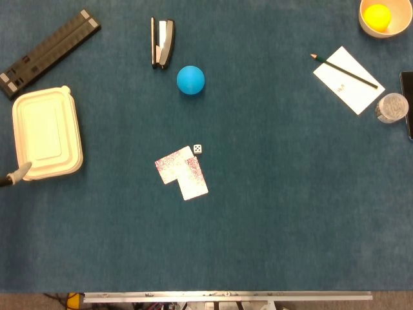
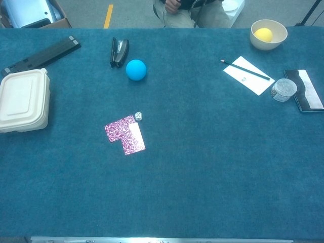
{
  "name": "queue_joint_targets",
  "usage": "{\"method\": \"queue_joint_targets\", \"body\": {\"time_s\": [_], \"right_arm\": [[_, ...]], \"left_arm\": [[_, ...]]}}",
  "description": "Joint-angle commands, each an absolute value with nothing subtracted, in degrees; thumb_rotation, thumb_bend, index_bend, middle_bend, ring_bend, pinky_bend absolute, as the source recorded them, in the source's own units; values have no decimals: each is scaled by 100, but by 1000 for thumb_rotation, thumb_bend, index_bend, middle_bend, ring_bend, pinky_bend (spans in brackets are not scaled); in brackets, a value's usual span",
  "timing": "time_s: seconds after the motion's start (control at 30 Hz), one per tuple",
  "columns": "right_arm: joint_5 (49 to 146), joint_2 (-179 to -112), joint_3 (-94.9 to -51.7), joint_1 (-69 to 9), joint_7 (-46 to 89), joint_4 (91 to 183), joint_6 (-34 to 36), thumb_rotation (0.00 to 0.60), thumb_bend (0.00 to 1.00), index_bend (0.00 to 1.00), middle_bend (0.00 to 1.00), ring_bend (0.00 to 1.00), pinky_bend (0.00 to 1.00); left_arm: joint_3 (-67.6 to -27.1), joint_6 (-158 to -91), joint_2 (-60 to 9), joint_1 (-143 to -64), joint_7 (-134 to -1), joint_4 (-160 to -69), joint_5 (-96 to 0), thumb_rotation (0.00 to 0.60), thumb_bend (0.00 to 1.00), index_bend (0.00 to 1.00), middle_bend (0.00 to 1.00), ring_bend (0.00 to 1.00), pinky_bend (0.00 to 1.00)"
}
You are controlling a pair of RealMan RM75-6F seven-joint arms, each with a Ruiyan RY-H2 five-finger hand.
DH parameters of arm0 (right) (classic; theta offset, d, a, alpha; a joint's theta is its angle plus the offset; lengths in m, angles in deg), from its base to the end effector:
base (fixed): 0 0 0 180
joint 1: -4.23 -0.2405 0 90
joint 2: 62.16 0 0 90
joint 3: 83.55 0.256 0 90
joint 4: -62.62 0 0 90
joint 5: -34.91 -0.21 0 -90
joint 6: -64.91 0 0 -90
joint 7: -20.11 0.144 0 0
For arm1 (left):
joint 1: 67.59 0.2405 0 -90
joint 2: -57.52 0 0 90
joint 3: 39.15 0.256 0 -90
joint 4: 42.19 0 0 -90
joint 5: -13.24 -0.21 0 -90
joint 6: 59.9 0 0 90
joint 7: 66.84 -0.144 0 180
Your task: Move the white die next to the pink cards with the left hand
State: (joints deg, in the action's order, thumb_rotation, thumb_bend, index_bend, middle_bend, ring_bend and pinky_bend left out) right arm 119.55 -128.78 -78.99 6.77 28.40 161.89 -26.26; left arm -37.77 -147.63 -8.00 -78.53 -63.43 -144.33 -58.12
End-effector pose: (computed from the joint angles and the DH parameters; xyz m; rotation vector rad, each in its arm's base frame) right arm -0.3005 -0.1461 0.1556 1.0990 -1.1027 1.1100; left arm -0.2946 0.1904 0.1428 -1.1717 -1.1642 -0.9911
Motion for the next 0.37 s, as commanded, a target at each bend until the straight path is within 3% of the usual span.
{"method": "queue_joint_targets", "body": {"time_s": [0.03, 0.37], "right_arm": [[11984, -12886, -7901, 673, 2837, 16213, -2630, 600, 288, 253, 211, 57, 63], [12049, -12882, -7923, 695, 2812, 16293, -2666, 600, 288, 253, 211, 57, 63]], "left_arm": [[-3790, -14981, -776, -7656, -6101, -14466, -6010, 490, 25, 154, 0, 0, 0], [-3873, -14931, -780, -7450, -5735, -14399, -6341, 488, 25, 154, 0, 0, 0]]}}
